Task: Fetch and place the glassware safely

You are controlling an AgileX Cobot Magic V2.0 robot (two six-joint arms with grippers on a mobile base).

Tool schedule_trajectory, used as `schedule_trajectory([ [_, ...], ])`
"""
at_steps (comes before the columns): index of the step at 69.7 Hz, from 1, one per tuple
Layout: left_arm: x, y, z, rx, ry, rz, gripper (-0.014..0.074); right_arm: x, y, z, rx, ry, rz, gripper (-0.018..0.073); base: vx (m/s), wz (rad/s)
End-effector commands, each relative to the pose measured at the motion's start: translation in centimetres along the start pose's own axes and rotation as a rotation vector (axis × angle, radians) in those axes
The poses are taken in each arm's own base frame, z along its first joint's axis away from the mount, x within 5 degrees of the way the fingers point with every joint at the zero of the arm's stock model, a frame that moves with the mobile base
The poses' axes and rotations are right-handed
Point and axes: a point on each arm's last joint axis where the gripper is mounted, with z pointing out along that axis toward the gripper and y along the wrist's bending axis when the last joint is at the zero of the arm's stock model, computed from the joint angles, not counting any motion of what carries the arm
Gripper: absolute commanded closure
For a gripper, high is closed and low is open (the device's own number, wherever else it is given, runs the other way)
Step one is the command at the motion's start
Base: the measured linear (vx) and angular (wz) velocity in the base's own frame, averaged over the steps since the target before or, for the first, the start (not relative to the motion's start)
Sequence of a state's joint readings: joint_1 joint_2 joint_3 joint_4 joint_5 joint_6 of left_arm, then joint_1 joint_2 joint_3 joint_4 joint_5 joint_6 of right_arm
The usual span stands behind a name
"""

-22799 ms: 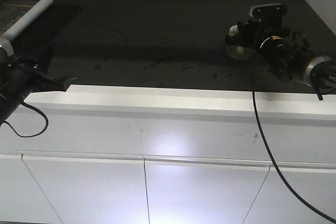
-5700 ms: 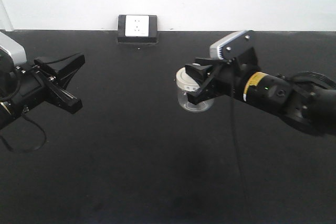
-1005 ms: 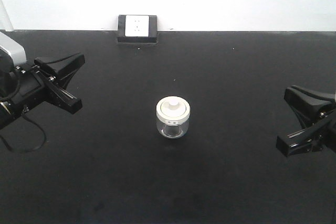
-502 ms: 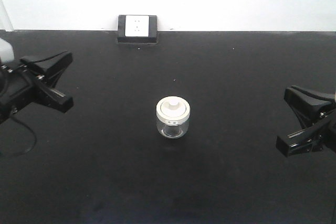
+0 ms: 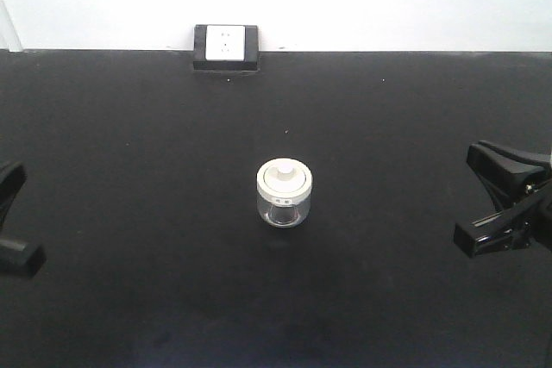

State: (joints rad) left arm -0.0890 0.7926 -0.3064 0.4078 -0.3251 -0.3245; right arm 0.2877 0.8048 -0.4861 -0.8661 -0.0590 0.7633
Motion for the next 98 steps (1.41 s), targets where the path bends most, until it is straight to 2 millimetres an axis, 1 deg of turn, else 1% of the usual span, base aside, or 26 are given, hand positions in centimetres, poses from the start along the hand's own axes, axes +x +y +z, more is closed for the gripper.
schedule_trajectory([
  [1, -0.4, 0.0, -1.8, -0.027, -0.057, -0.034, 0.0603, -1.4, 0.1, -0.3, -0.026, -0.072, -0.007, 0.0563, 0.0, 0.0],
  [13, 1.3, 0.3, -4.6, -0.107, -0.082, -0.03, 0.0603, -1.4, 0.1, -0.3, -0.026, -0.072, -0.007, 0.0563, 0.0, 0.0],
  [21, 2.5, 0.2, -6.2, -0.141, -0.126, 0.028, 0.0603, -1.4, 0.1, -0.3, -0.026, -0.072, -0.007, 0.0563, 0.0, 0.0],
  [25, 3.1, 0.1, -6.9, -0.146, -0.146, 0.057, 0.0603, -1.4, 0.1, -0.3, -0.026, -0.072, -0.007, 0.0563, 0.0, 0.0],
  [33, 4.5, -0.1, -8.1, -0.143, -0.171, 0.057, 0.0603, -1.4, 0.1, -0.3, -0.026, -0.072, -0.007, 0.0563, 0.0, 0.0],
  [41, 6.0, -0.4, -8.9, -0.136, -0.135, 0.028, 0.0603, -1.4, 0.1, -0.3, -0.026, -0.072, -0.007, 0.0563, 0.0, 0.0],
  [50, 8.1, -0.6, -9.2, -0.127, -0.1, -0.022, 0.0603, -1.4, 0.2, -0.3, -0.029, -0.075, -0.007, 0.0563, 0.0, 0.0],
  [59, 9.0, -0.7, -9.4, -0.118, -0.033, -0.058, 0.0603, -1.4, 0.2, -0.3, -0.029, -0.075, -0.007, 0.0563, 0.0, 0.0],
  [64, 9.2, -0.7, -9.4, -0.116, -0.01, -0.06, 0.0603, -1.4, 0.2, -0.3, -0.029, -0.075, -0.007, 0.0563, 0.0, 0.0],
  [98, 9.1, -0.7, -9.4, -0.117, -0.021, -0.059, 0.0603, -1.4, 0.1, -0.3, -0.027, -0.073, -0.007, 0.0563, 0.0, 0.0],
])
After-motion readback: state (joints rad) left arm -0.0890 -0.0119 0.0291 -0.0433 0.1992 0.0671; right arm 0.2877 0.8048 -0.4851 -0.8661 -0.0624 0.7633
